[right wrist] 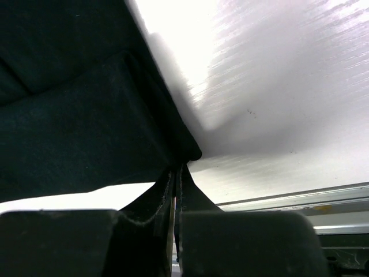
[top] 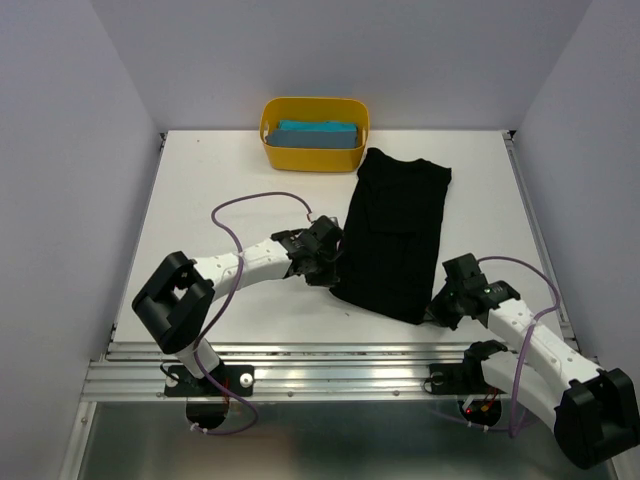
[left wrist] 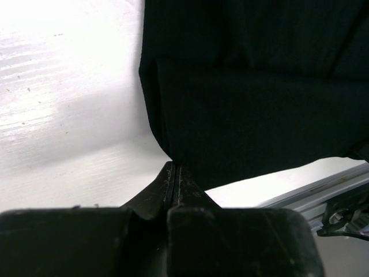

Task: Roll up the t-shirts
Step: Roll the T-shirt to the center of the board.

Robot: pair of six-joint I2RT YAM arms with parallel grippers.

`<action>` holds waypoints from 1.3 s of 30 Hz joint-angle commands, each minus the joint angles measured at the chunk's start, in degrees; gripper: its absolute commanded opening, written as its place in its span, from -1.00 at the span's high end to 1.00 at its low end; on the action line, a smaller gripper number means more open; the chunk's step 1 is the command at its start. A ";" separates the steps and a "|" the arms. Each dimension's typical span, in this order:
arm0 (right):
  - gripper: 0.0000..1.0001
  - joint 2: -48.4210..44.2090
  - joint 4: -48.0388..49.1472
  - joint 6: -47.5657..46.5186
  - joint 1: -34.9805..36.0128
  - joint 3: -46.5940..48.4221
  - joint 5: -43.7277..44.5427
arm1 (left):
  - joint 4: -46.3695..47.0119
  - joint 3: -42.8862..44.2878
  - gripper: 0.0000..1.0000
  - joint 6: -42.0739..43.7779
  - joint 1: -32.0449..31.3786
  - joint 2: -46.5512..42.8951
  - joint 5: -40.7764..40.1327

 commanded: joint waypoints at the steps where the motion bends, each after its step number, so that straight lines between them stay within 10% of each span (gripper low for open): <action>1: 0.99 -0.76 -1.15 0.79 0.46 3.80 2.46 | -1.76 3.98 1.00 0.80 0.41 -0.23 0.61; 39: 0.99 10.31 -4.32 -4.75 0.46 18.83 15.38 | -3.17 18.48 1.00 8.62 9.11 9.70 1.94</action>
